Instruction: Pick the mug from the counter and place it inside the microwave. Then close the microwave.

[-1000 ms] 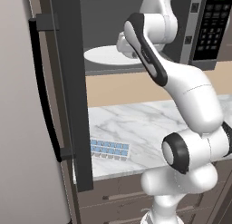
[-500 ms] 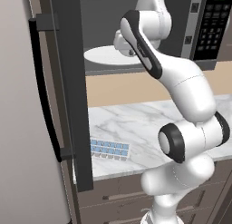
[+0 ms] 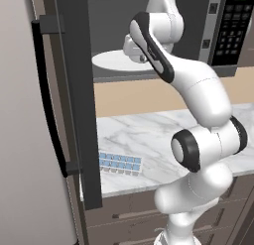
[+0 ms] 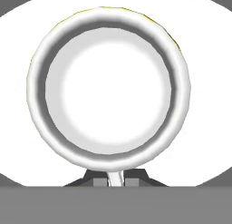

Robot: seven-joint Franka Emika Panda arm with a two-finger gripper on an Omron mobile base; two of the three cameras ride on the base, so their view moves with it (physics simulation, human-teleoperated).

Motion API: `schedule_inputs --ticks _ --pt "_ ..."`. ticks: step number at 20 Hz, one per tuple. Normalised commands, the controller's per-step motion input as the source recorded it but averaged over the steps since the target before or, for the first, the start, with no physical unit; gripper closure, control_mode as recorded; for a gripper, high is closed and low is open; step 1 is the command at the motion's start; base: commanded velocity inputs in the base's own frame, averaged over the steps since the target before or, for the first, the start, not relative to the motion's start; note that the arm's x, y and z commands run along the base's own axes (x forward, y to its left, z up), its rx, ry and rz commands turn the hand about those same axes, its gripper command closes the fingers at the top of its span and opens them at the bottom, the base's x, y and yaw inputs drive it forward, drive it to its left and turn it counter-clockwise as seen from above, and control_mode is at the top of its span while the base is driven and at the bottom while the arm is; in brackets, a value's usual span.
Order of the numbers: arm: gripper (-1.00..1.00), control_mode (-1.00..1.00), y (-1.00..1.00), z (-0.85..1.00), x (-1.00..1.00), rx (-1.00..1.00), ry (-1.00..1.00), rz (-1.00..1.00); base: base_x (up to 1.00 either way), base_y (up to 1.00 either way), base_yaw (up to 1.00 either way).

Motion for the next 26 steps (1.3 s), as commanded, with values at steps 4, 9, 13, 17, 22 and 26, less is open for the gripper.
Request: schedule_inputs --ticks 4,9,13,17,22,26 --pt "1.0 -1.0 0.01 -0.25 0.12 0.0 0.03 0.0 0.0 0.0 0.0" --pt "1.0 -1.0 0.1 -0.03 0.07 0.0 0.02 0.0 0.0 0.0 0.0" --pt "1.0 -1.0 0.14 0.0 0.12 0.0 0.02 0.0 0.0 0.0 0.0" --pt "1.0 -1.0 0.11 0.0 0.14 0.0 0.05 0.0 0.0 0.0 0.0" --pt "1.0 -1.0 0.02 0.0 0.01 0.0 0.03 0.0 0.0 0.0 0.0" --pt "-1.0 -1.0 -0.04 0.0 0.0 0.0 0.01 -0.05 0.0 0.0 0.0"
